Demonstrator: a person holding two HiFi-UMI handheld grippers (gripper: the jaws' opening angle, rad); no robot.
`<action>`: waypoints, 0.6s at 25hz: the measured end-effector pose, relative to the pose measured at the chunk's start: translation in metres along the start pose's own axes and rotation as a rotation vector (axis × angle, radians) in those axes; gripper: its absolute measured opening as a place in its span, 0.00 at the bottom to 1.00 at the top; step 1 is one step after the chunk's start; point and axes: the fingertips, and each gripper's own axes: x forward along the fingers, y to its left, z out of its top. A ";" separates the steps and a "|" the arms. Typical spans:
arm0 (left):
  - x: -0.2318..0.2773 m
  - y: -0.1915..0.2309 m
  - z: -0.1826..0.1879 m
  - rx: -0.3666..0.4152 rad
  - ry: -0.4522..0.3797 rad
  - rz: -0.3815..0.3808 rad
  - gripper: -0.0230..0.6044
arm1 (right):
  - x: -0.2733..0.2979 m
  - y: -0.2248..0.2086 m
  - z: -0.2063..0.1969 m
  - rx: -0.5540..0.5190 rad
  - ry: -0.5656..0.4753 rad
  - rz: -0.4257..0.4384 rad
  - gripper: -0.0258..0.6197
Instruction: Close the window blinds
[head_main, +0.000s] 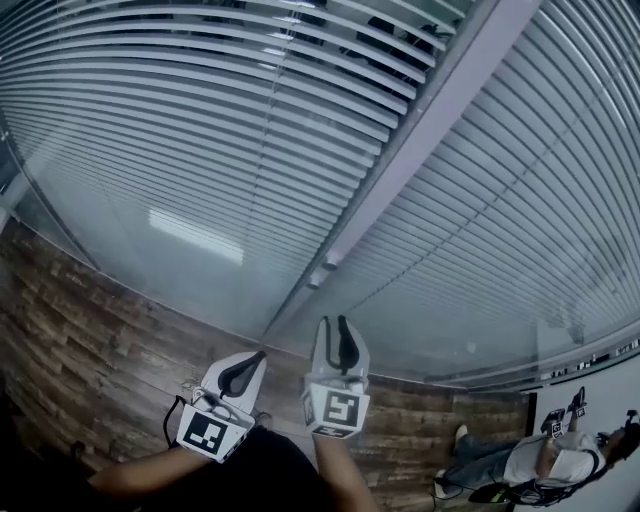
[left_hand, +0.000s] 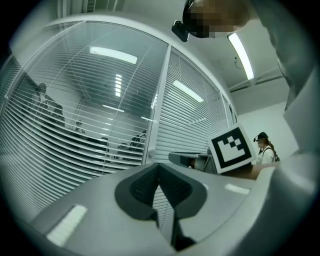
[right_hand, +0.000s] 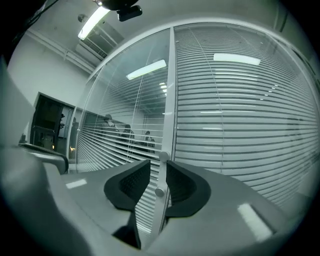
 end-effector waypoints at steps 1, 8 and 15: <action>0.001 0.005 0.001 0.001 0.006 0.013 0.03 | 0.009 -0.001 0.003 -0.002 0.010 0.009 0.20; -0.005 0.034 -0.004 -0.004 0.001 0.049 0.03 | 0.054 0.011 0.007 -0.114 0.047 0.021 0.23; -0.003 0.036 -0.005 -0.009 -0.007 0.060 0.03 | 0.069 0.005 0.005 -0.098 0.060 0.003 0.25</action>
